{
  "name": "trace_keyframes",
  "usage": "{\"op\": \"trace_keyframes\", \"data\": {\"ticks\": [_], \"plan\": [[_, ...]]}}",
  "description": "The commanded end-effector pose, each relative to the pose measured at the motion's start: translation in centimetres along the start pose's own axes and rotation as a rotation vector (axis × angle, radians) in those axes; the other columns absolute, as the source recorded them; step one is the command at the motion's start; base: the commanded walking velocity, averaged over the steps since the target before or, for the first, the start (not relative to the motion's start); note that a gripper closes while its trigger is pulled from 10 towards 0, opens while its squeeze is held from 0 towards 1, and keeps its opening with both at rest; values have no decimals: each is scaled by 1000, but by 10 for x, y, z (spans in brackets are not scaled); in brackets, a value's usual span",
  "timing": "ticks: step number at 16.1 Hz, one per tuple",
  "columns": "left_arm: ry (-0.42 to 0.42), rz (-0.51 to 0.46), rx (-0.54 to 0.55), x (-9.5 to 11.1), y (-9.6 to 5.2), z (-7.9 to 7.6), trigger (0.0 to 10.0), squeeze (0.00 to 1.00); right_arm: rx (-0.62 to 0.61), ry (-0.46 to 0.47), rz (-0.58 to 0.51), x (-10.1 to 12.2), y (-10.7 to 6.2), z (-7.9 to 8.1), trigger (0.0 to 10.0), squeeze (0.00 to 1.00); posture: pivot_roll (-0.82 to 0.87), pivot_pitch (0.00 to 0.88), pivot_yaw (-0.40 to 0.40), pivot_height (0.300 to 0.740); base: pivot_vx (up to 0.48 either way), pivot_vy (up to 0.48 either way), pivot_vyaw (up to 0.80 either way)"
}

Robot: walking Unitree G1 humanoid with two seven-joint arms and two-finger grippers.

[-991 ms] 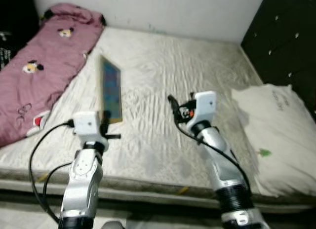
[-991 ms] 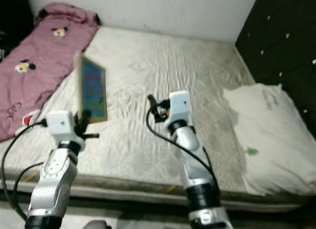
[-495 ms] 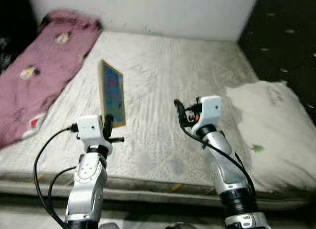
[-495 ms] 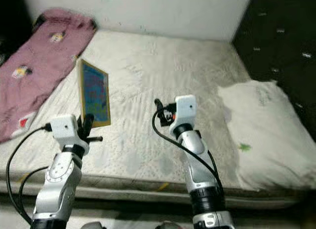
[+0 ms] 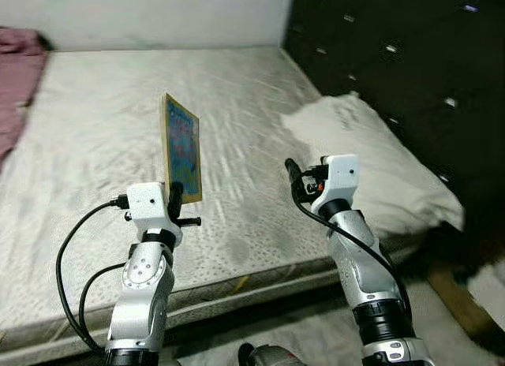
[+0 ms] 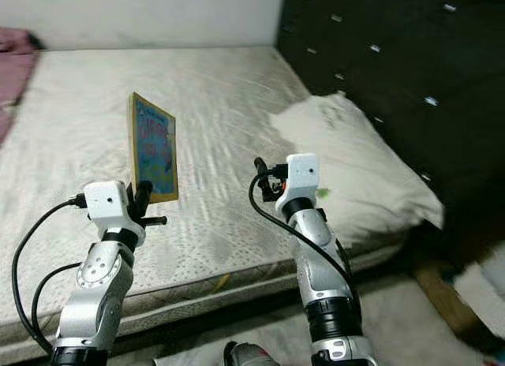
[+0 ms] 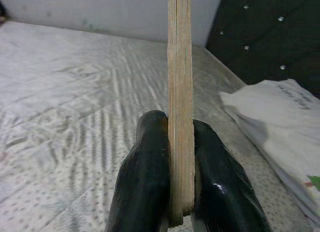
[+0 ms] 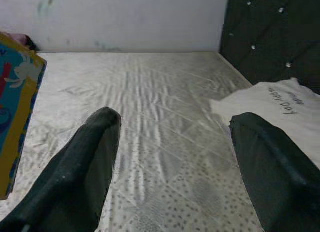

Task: Clean up the room

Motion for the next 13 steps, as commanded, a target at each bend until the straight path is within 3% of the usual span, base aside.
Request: {"op": "trace_keyframes", "data": {"ticks": [1,6,13], "plan": [[5,-54,-21,16,3,-6,10000,0,2,1,5,-1,1,0,10000,0,94,0,-64,740,0,0,0],[-5,-58,-32,17,4,-7,10000,0,9,-10,4,0,2,1,10000,0,94,0,-68,740,0,0,0],[-19,-58,-40,17,4,-9,10000,0,8,-18,4,0,3,1,10000,0,91,0,-72,740,0,-351,0]]}}
Point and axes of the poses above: a point about 5 cm out from each wrist's last joint towards the gripper, its own y axis pointing out of the wrist towards the gripper, its own x axis along the axis of the wrist's last joint, z = x × y, the point moved 6 cm from there along y, pointing out of the wrist towards the gripper, and after that the axes turned 2 degrees about y, right-handed, at the moved point
